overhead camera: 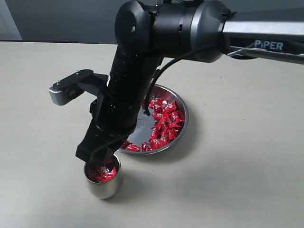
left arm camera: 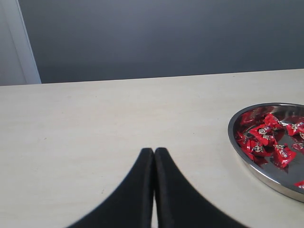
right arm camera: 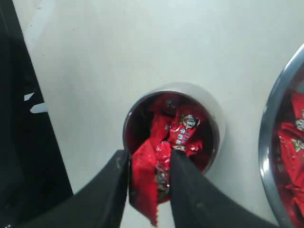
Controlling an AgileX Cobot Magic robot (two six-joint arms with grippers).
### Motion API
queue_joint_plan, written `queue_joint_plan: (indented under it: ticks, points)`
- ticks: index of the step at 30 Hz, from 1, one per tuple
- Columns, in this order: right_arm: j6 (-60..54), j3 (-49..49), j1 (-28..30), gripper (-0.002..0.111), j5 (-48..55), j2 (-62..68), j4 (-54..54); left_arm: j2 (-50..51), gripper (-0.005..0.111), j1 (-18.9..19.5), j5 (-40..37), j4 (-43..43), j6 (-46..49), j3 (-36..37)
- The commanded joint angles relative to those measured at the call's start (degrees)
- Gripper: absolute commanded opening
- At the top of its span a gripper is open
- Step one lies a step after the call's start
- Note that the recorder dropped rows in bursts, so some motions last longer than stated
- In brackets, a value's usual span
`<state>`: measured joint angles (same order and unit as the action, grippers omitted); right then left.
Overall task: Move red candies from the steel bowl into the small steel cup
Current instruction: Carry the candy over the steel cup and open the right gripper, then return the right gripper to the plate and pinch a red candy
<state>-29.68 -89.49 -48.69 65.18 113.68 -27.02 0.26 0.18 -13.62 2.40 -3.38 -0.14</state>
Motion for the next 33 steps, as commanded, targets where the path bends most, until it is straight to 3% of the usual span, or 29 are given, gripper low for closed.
queue_joint_plan:
  ticks: [1, 9, 18, 26, 33]
  points:
    - [-0.73, 0.23, 0.0, 0.039, -1.73, -0.1, -0.06, -0.26, 0.0, 0.24, 0.33, 0.08, -0.13, 0.14]
    - [0.42, 0.23, 0.0, 0.039, -4.66, -0.1, 3.8, -0.26, 0.0, 0.24, 0.33, 0.08, -0.13, 0.14]
    - [35.95, 0.23, 1.83, 0.039, -25.95, 1.68, 29.66, -0.26, 0.0, 0.24, 0.33, 0.08, -0.13, 0.14]
    - [37.2, 0.23, 7.44, 0.039, -27.36, 9.17, 25.78, -0.26, 0.0, 0.24, 0.33, 0.08, -0.13, 0.14]
    - [36.7, 0.23, 8.02, 0.039, -31.27, 11.75, 20.68, -0.26, 0.0, 0.24, 0.33, 0.08, -0.13, 0.14]
